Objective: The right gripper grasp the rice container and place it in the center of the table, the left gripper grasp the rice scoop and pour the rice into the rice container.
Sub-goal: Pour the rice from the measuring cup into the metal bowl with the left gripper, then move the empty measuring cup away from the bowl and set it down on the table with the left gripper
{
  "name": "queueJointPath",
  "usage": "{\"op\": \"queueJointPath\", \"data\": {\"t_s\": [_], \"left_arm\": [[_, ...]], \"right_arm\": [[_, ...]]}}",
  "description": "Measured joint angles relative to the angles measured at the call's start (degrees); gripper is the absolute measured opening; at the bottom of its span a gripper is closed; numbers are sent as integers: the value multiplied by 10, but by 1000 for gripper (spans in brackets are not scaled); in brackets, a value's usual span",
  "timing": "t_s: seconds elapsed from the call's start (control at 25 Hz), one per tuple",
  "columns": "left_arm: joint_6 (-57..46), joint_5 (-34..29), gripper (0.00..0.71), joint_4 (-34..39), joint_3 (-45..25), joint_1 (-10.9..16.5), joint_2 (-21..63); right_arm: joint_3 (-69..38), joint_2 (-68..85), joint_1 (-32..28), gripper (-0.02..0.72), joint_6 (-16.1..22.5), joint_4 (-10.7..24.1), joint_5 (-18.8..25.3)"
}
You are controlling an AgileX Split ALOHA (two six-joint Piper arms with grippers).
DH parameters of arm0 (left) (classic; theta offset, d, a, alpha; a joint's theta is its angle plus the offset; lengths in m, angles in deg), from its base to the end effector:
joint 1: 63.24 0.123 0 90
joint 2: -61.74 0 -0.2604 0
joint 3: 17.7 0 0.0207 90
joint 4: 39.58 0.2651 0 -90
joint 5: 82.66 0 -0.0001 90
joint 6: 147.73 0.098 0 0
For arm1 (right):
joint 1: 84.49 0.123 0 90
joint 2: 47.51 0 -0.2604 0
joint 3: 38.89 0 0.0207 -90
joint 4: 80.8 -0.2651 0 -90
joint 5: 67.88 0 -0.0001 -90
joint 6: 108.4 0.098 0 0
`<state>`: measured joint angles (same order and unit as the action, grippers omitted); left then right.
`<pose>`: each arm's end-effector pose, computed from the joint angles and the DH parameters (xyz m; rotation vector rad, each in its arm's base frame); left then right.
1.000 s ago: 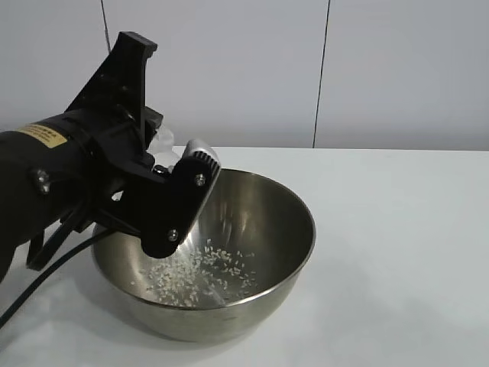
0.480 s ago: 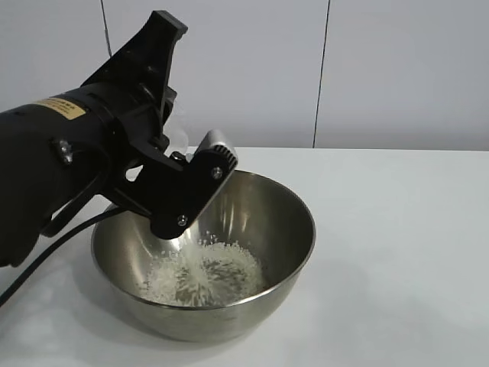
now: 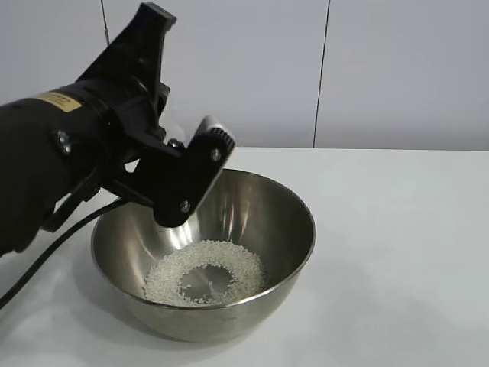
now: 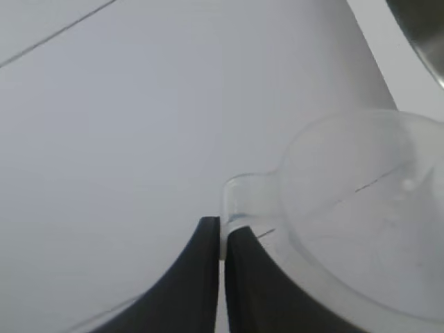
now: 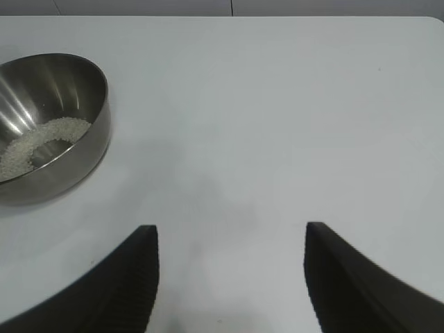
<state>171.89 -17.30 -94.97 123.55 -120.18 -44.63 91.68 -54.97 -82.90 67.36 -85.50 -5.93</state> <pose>0.2288 -0.2172 0.1625 1.5633 0.9034 1.3490 0.0380 0.0081 0.2718 -0.1097 2.0692 0.0703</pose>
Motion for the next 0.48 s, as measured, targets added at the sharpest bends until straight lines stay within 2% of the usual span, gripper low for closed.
{"op": "queueJointPath", "data": {"t_s": [0.16,0.48], "left_arm": [[-113,5,9,-58,18,0,48],[-409,10,9,-174,27,0,138]], "right_arm": [[0,0,0,419,0,0,0],[0,0,0,419,0,0,0]]}}
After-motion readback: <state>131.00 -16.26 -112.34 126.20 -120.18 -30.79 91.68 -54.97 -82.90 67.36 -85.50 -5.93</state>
